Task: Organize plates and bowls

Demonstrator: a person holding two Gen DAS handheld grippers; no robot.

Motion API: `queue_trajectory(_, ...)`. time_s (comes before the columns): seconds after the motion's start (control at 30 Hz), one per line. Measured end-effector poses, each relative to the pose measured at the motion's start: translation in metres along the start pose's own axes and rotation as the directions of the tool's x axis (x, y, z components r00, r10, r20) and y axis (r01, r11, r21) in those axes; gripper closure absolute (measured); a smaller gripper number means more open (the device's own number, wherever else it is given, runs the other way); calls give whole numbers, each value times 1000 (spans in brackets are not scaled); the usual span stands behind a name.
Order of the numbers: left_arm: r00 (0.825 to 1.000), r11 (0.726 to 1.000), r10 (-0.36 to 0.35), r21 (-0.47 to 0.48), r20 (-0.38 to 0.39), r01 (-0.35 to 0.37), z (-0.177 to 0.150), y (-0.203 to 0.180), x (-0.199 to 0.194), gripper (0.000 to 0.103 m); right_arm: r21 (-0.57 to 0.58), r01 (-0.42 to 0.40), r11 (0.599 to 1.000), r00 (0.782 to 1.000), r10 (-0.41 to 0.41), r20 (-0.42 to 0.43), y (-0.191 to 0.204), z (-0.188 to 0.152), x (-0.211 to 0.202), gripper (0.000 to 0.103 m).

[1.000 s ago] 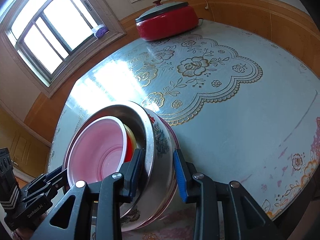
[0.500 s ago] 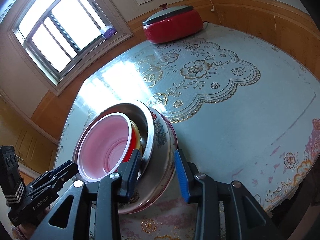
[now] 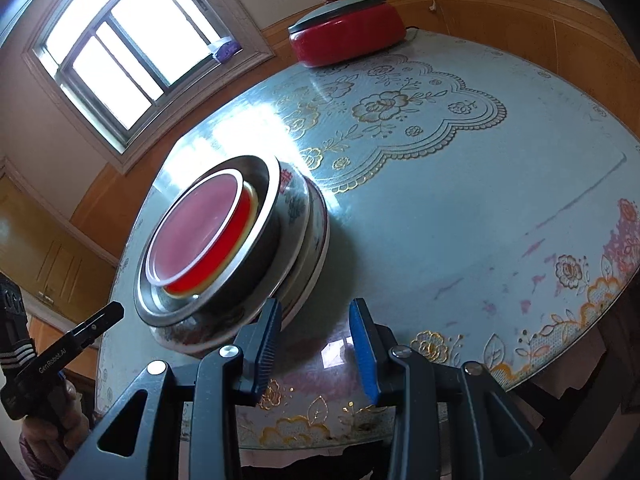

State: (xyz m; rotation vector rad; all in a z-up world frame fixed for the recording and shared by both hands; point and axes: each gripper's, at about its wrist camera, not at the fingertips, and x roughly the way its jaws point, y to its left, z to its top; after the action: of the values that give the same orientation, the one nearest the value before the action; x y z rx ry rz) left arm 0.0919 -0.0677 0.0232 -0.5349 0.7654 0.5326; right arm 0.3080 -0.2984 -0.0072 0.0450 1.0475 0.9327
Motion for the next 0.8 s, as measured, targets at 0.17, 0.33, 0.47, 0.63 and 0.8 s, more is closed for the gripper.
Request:
queue_trajectory(0.17, 999, 1000, 8, 25, -50, -7, -15, -3, 12, 69, -26, -31, 999, 999, 31, -19, 11, -11, 4, 68)
queue_trajectory(0.33, 997, 995, -29, 93, -76, 36, -11, -15, 23, 69, -69, -6, 998, 999, 3, -50, 30, -17, 11, 68)
queue_trajectory(0.47, 992, 985, -68, 152, -104, 83, -2, -18, 32, 69, -7, 48, 999, 998, -48, -29, 30, -17, 13, 68)
queue_trajectory(0.63, 980, 963, -135, 213, -148, 165, -2, -13, 36, 69, 34, 106, 994, 994, -107, 18, 38, -19, 1, 68)
queue_trajectory(0.8, 970, 947, -181, 236, -162, 216, 5, 0, 36, 69, 97, 148, 984, 987, -153, 46, 50, -23, 1, 68)
